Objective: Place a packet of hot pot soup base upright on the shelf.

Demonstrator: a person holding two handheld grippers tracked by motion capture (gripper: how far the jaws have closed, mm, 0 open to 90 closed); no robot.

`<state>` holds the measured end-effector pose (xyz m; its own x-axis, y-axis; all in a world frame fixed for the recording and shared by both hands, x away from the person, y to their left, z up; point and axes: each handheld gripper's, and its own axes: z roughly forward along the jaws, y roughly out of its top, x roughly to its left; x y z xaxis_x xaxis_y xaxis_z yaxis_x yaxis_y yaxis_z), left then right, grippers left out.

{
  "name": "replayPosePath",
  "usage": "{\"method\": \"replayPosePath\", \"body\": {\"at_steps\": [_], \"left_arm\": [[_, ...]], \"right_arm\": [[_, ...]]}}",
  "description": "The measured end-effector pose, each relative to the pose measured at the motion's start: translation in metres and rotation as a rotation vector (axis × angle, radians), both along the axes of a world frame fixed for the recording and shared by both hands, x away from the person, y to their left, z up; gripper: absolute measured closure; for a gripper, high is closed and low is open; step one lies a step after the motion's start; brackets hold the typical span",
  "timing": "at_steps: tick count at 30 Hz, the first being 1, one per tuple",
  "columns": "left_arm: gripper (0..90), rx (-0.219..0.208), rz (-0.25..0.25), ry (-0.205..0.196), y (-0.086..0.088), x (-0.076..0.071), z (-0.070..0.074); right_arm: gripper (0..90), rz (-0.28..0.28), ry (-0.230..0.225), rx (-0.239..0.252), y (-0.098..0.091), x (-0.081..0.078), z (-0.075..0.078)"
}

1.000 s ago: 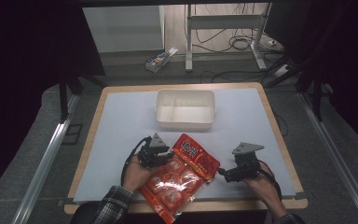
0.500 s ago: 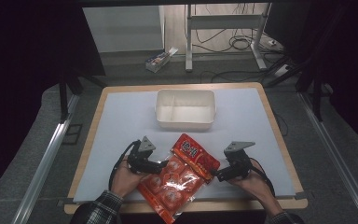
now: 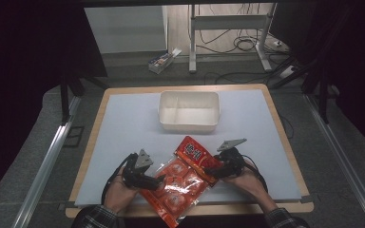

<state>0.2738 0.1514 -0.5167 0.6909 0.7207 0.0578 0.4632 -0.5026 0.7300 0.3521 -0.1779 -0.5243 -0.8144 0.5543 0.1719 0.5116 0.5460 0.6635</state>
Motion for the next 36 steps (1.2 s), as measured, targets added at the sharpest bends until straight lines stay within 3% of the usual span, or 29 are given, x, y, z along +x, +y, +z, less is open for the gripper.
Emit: {"method": "replayPosePath", "body": {"at_steps": [7, 11, 19, 25, 36], "left_arm": [[8.3, -0.025, 0.023, -0.005, 0.012, -0.007, 0.000], [8.4, -0.020, 0.024, -0.009, 0.014, -0.011, 0.000], [8.6, -0.001, 0.021, -0.015, 0.013, -0.012, -0.001], [8.6, 0.016, 0.019, -0.022, 0.013, -0.012, -0.001], [8.6, 0.056, 0.041, -0.037, 0.015, -0.011, -0.003]], "right_arm": [[38.5, 0.054, 0.000, 0.000, 0.014, 0.008, 0.000], [52.2, 0.108, 0.030, 0.015, 0.025, 0.011, 0.000], [68.1, 0.110, 0.078, 0.027, 0.033, 0.015, 0.000], [87.0, 0.096, 0.139, 0.063, 0.033, 0.019, 0.002], [88.9, 0.135, 0.113, 0.058, 0.035, 0.016, 0.024]]}}
